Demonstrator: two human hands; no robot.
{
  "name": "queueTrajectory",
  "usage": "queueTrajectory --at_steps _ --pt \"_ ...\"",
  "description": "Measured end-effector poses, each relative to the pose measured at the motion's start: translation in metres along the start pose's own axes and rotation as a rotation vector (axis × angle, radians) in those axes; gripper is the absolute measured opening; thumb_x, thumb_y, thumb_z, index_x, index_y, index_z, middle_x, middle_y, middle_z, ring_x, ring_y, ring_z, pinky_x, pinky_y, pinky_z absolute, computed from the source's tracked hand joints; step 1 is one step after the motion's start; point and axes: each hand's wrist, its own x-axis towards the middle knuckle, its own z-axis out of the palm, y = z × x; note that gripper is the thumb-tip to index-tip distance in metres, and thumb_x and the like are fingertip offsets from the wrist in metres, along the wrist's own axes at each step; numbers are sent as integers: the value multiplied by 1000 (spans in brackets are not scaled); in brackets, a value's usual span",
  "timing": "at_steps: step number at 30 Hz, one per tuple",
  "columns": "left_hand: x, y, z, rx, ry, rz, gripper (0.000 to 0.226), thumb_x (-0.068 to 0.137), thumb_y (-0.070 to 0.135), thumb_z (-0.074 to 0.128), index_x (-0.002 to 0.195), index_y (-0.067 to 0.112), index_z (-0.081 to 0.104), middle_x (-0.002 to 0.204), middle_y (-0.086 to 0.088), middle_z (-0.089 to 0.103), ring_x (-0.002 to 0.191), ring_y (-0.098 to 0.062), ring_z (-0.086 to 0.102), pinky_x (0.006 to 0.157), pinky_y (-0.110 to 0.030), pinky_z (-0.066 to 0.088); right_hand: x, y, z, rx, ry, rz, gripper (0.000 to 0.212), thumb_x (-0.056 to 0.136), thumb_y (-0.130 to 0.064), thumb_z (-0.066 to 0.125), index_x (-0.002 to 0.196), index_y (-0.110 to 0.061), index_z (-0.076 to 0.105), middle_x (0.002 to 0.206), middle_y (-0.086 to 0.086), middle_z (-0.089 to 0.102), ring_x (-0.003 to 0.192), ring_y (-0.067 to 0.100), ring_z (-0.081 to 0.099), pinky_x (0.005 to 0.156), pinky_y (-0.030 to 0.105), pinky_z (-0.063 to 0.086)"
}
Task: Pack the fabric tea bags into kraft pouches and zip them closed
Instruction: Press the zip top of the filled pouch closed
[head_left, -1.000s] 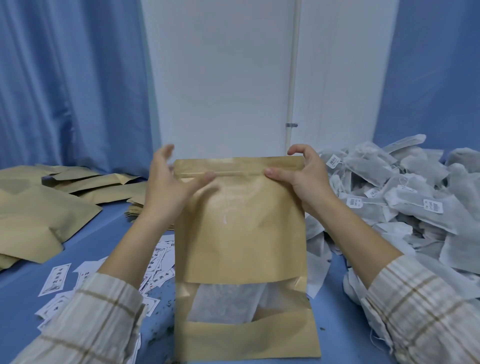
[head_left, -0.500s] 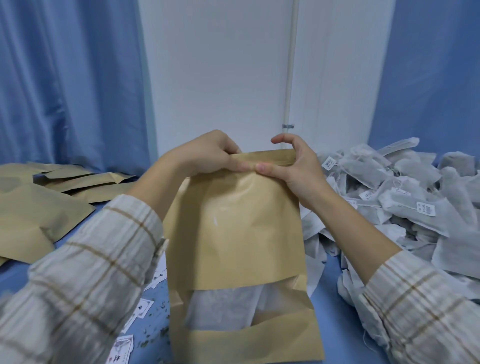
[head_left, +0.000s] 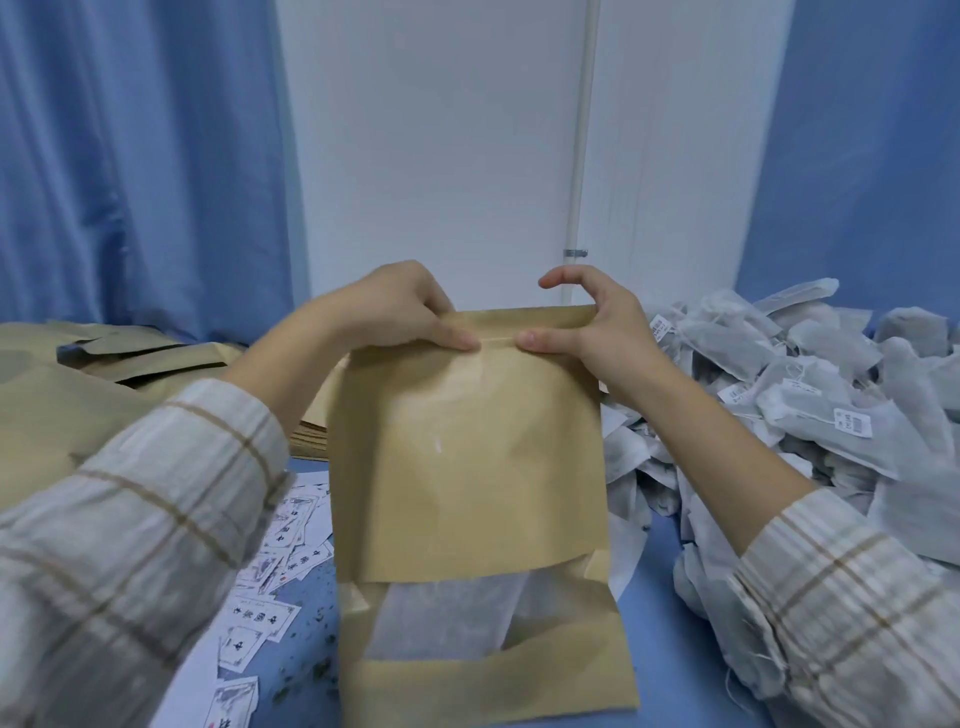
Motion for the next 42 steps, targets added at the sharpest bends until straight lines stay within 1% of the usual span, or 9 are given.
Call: queueTrajectory --at_steps 5,9,14,22,28,33,36,40,42 --pt "3 -8 22 1 220 -49 33 69 39 80 54 13 64 46 7 47 60 -15 48 58 -25 40 2 -7 2 -283 -88 -10 47 62 -35 82 102 -43 59 104 -16 59 101 6 54 80 21 45" --pt "3 -13 29 -1 144 73 38 73 45 75 58 13 60 50 6 43 58 -11 43 56 -24 35 9 -28 13 -697 -317 -99 35 60 -60 73 86 -36 71 78 -17 68 79 0 58 69 18 47" --pt "-7 -24 3 -6 -70 90 10 82 36 70 74 30 67 65 17 63 65 3 55 54 -6 37 16 -29 14 -765 -465 -139 16 79 -36 70 83 -21 70 59 -16 51 60 -1 47 52 7 35" --pt "-10 -28 25 123 201 146 18 89 32 62 98 18 67 82 7 58 85 -14 50 68 -25 33 16 -25 30 -729 -478 -137 26 81 -41 67 90 -17 70 66 -6 56 64 8 49 51 12 34" --pt "-16 -42 2 55 126 31 44 77 44 73 76 1 60 63 -1 44 63 -16 39 54 -27 27 18 -23 24 -660 -365 -141 18 78 -31 71 85 -15 73 82 7 70 83 20 61 68 24 44" --pt "-16 -30 13 -160 240 51 28 68 36 81 64 13 65 53 8 46 54 -6 40 48 -20 30 22 -38 37 -684 -472 -147 21 73 -40 74 64 -23 66 50 -11 50 53 3 47 43 12 32" --pt "-21 -38 11 -308 231 20 25 67 37 82 61 19 66 48 14 49 49 1 42 44 -10 30 25 -37 37 -630 -421 -142 22 73 -33 76 58 -23 64 42 -14 47 49 -1 46 43 8 31" --pt "-28 -50 24 -608 371 -39 17 72 21 79 63 12 68 45 15 52 46 1 44 48 -7 34 25 -28 38 -589 -383 -112 21 70 -40 77 74 -22 69 64 -9 61 67 6 54 54 13 38" --pt "-29 -54 28 -696 460 -58 16 73 13 78 61 15 67 44 17 54 44 4 47 48 -6 34 25 -22 32 -609 -268 -135 43 62 -52 78 99 -33 68 90 -15 66 90 4 57 75 11 41"
